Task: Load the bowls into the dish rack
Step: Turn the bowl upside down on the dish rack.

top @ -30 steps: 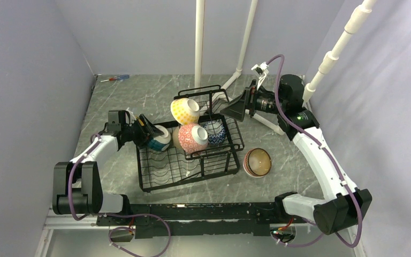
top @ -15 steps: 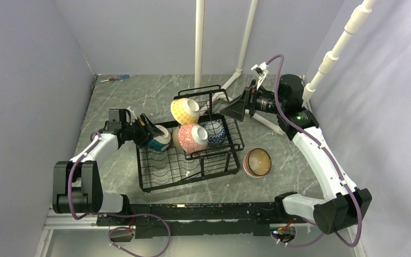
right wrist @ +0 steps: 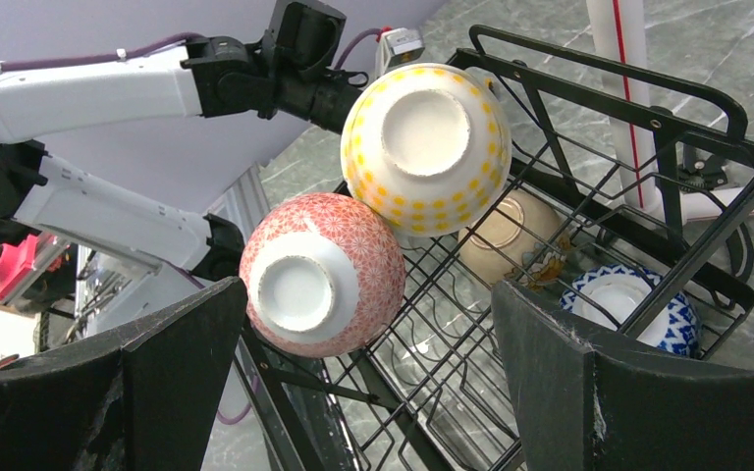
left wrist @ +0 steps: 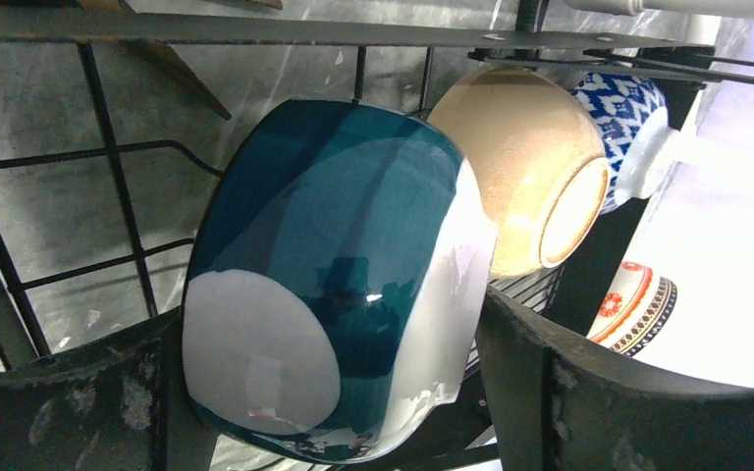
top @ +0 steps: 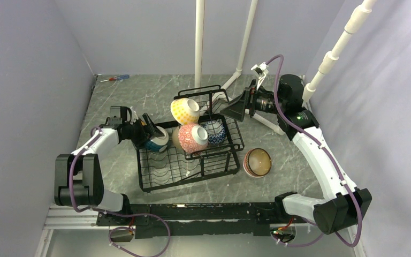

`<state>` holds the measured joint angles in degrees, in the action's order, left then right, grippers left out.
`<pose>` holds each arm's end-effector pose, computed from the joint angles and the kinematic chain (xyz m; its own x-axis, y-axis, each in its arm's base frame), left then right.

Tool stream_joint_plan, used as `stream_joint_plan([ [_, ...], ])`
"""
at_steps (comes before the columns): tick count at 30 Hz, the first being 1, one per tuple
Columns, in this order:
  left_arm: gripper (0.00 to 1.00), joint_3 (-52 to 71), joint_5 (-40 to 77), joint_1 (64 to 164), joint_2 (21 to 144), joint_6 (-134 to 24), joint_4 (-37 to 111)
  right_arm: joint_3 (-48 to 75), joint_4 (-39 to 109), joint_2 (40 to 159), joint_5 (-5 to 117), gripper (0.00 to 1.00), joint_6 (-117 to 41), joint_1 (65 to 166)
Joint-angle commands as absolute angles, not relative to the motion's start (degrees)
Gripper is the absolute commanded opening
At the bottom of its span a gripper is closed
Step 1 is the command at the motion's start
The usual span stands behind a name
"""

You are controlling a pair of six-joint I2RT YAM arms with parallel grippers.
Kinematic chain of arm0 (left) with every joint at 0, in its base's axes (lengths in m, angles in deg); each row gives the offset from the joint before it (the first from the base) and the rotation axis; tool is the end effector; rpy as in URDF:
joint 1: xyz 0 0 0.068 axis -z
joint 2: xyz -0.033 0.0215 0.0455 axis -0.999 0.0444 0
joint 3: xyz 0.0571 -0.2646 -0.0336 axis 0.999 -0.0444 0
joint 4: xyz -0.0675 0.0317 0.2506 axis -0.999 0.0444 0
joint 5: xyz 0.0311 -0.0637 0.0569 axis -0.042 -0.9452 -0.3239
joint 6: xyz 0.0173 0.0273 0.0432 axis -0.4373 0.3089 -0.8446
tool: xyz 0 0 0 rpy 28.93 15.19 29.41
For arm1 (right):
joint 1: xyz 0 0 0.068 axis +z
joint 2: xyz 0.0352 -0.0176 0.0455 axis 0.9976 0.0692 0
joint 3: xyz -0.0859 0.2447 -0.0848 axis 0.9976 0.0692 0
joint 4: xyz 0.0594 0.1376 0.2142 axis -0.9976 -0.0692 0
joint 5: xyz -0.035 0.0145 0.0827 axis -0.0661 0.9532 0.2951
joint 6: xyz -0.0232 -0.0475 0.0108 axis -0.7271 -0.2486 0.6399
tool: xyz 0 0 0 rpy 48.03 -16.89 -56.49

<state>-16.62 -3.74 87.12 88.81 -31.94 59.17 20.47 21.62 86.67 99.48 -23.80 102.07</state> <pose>0.2740 -0.0164 0.1937 -0.8397 -0.4939 -0.2258 -0.2375 0.7079 -0.6652 0.2408 0.0982 0.4012 -0.5215 0.0820 -0.8493 -0.7702 0.3829 0.5100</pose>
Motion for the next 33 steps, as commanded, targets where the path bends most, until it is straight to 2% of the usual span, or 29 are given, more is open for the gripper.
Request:
stream_joint_plan([
  [1,0.88,-13.81,-2.95,87.18,89.23,-35.27,62.38,20.20,23.57,86.66,100.31,1.00,-24.63,101.85],
  [10,0.94,-10.83,2.67,89.80,88.36,-37.63,68.63,20.21,23.93,86.93,100.43,1.00,-24.46,101.86],
  [33,0.94,-0.27,22.64,96.42,93.85,-43.04,85.59,21.07,24.38,86.23,100.44,1.00,-24.03,101.84],
])
